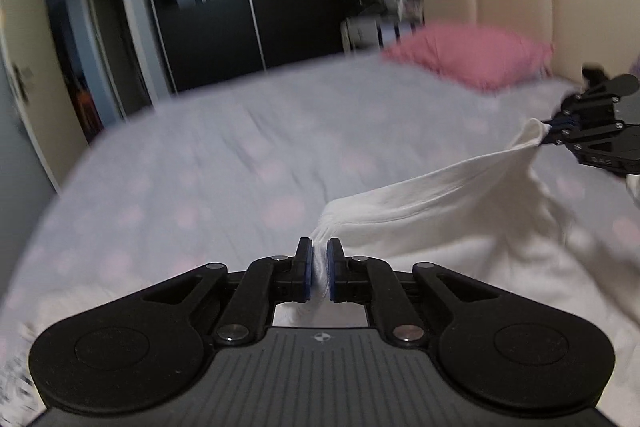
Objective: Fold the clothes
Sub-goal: 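Lift the shirt with both tools and lay it flat across the bed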
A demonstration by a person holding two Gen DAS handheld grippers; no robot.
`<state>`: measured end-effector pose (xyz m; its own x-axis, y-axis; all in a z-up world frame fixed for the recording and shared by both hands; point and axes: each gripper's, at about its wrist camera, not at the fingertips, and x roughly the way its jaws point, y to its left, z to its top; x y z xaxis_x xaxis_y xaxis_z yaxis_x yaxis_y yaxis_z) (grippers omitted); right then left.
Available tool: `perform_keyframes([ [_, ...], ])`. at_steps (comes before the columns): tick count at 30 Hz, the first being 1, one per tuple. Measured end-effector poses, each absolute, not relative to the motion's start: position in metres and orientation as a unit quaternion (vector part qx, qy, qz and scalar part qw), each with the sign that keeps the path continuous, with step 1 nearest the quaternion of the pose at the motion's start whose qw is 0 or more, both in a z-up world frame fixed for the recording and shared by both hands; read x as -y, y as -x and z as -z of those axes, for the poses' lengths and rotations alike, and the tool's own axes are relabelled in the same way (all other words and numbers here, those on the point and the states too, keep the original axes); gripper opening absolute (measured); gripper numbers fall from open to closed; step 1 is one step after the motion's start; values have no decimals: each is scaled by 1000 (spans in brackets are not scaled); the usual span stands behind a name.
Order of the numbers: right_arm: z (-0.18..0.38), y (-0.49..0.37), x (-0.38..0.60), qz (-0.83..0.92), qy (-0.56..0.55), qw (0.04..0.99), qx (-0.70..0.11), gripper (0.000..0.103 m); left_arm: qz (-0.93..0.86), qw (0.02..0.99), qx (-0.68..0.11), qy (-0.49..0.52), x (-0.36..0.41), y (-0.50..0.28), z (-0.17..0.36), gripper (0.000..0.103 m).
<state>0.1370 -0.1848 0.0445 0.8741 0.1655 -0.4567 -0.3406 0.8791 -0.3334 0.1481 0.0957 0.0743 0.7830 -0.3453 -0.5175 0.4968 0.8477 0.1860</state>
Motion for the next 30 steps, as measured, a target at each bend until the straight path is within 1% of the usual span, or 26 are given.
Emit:
perform_keyframes([
  [1,-62,-129,187,-127,195,950,-207,5,224,935,-222,-160,-97,-138,-87,5],
  [5,-119,-90,201,-113,159,962,-190,5,221,947,-163,-165,-101,-93,-129,4],
  [8,-156,-52,207,-107,155,969,-159,4,216,954,-122,-170,-102,-60,-155,4],
  [12,-193,-16,205,-97,164,973,-133,4,206,958,-77,-185,-100,-30,-182,4],
  [16,-212,-6,201,-82,177,974,-114,4,196,959,-63,-198,-92,-38,-193,4],
  [19,-214,-26,197,-69,177,975,-119,4,184,960,-69,-199,-81,-64,-191,4],
  [23,-203,-74,194,-53,178,973,-136,4,167,960,-90,-206,-63,-113,-180,4],
  [26,-180,-121,193,-48,174,969,-167,4,161,955,-121,-217,-51,-157,-157,4],
  [30,-129,-187,194,-45,174,958,-224,4,160,943,-177,-233,-34,-214,-107,4],
])
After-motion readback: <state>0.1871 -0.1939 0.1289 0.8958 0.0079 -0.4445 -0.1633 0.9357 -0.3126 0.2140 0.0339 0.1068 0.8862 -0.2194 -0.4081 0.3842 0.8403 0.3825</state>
